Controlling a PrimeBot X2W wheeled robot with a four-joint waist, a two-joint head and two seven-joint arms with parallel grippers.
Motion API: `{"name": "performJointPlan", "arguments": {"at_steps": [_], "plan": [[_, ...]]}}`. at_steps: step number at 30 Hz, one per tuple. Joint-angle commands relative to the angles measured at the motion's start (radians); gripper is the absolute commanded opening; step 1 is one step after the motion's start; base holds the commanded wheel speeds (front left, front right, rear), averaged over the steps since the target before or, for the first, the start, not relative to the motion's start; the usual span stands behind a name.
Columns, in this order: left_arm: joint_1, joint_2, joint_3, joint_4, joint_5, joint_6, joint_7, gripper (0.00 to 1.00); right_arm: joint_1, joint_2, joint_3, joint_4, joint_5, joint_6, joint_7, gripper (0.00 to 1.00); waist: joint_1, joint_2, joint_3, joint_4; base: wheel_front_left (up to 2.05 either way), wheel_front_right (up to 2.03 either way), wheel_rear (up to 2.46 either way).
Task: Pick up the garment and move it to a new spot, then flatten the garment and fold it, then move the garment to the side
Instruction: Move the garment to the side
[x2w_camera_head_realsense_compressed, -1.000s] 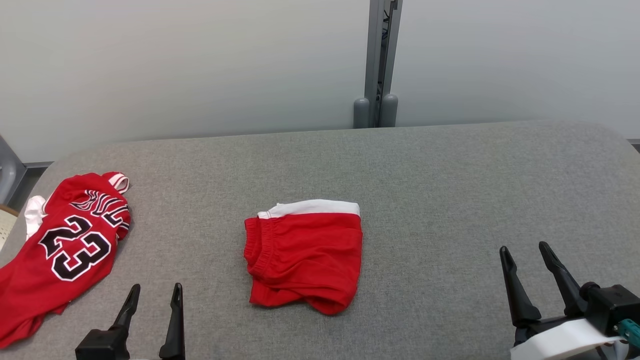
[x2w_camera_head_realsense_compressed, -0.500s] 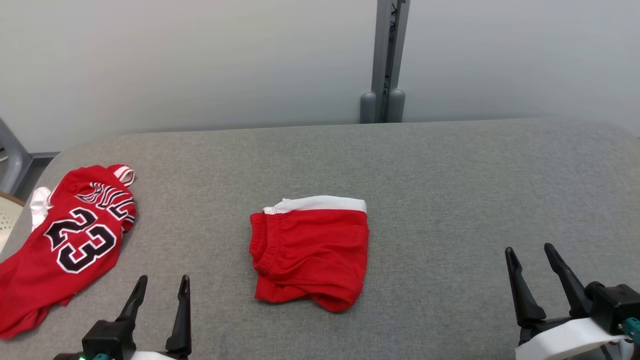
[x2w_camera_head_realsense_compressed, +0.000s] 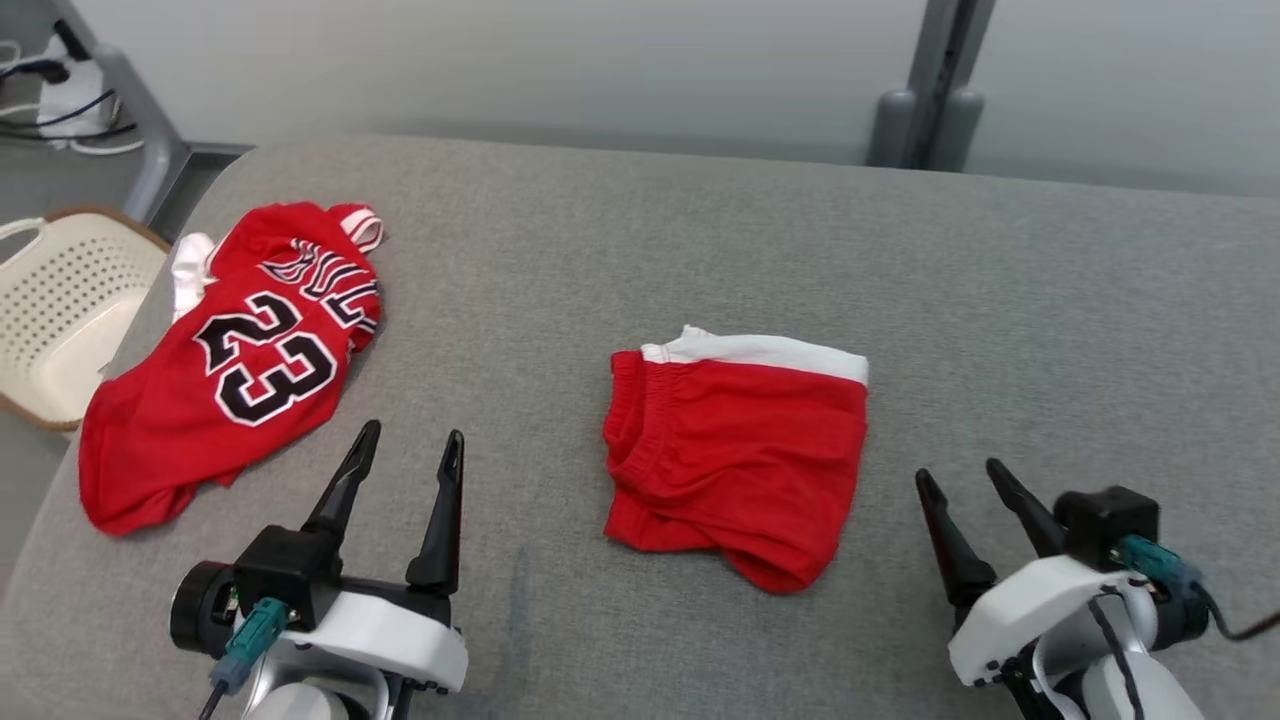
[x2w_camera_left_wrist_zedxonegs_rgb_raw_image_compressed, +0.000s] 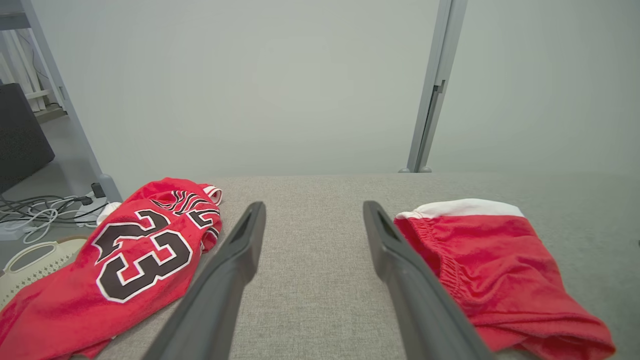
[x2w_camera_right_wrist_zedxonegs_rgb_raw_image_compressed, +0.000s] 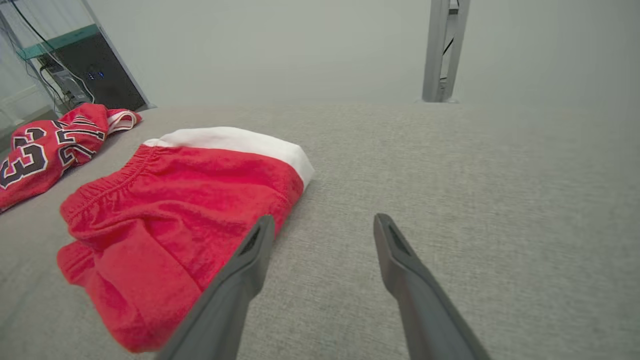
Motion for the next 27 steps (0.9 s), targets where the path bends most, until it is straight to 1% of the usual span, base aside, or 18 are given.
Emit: {"name": "performJointPlan", "arguments": {"at_steps": [1, 7, 13, 14, 15, 16, 17, 22, 24, 27], "plan": [[-0.028, -0.008, -0.004, 0.016, 0.000, -0.011, -0.011, 1.00, -0.030, -0.002, 0.016, 0.030, 0.009, 0.000, 0.008, 1.00, 0.0000, 0.0000, 0.051, 0.056, 0.00, 0.00, 0.00], [-0.087, -0.044, -0.019, 0.084, -0.007, -0.037, -0.046, 1.00, -0.114, 0.009, 0.079, 0.160, 0.051, 0.000, 0.052, 1.00, 0.0000, 0.0000, 0.081, 0.106, 0.00, 0.00, 0.00], [-0.108, -0.059, -0.014, 0.128, -0.007, -0.055, -0.067, 1.00, -0.141, 0.010, 0.109, 0.256, 0.103, 0.000, 0.132, 1.00, 0.0000, 0.0000, 0.086, 0.120, 0.00, 0.00, 0.00], [-0.109, -0.059, -0.012, 0.131, -0.007, -0.053, -0.070, 1.00, -0.144, 0.010, 0.108, 0.265, 0.110, 0.000, 0.141, 0.50, 0.0000, 0.0000, 0.086, 0.120, 0.00, 0.00, 0.00], [-0.110, -0.060, -0.009, 0.135, -0.006, -0.054, -0.070, 1.00, -0.146, 0.009, 0.110, 0.271, 0.117, 0.000, 0.148, 0.12, 0.0000, 0.0000, 0.087, 0.119, 0.00, 0.00, 0.00], [-0.110, -0.060, -0.009, 0.135, -0.006, -0.054, -0.070, 1.00, -0.146, 0.009, 0.110, 0.271, 0.117, 0.000, 0.148, 0.12, 0.0000, 0.0000, 0.087, 0.119, 0.00, 0.00, 0.00], [-0.112, -0.061, -0.007, 0.137, -0.004, -0.056, -0.071, 1.00, -0.149, 0.009, 0.114, 0.275, 0.123, 0.000, 0.152, 0.00, 0.0000, 0.0000, 0.087, 0.118, 0.00, 0.00, 0.00], [-0.117, -0.058, 0.005, 0.139, 0.008, -0.060, -0.076, 1.00, -0.167, -0.018, 0.134, 0.256, 0.127, 0.000, 0.133, 0.00, 0.0000, 0.0000, 0.084, 0.082, 0.00, 0.00, 0.00], [-0.112, -0.054, 0.012, 0.135, 0.011, -0.061, -0.077, 1.00, -0.169, -0.034, 0.151, 0.238, 0.120, 0.000, 0.121, 0.00, 0.0000, 0.0000, 0.081, 0.055, 0.00, 0.00, 0.00], [-0.100, -0.045, 0.022, 0.124, 0.019, -0.059, -0.078, 1.00, -0.169, -0.056, 0.181, 0.206, 0.112, 0.000, 0.111, 0.00, 0.0000, 0.0000, 0.078, -0.003, 0.00, 0.00, 0.00]]}}
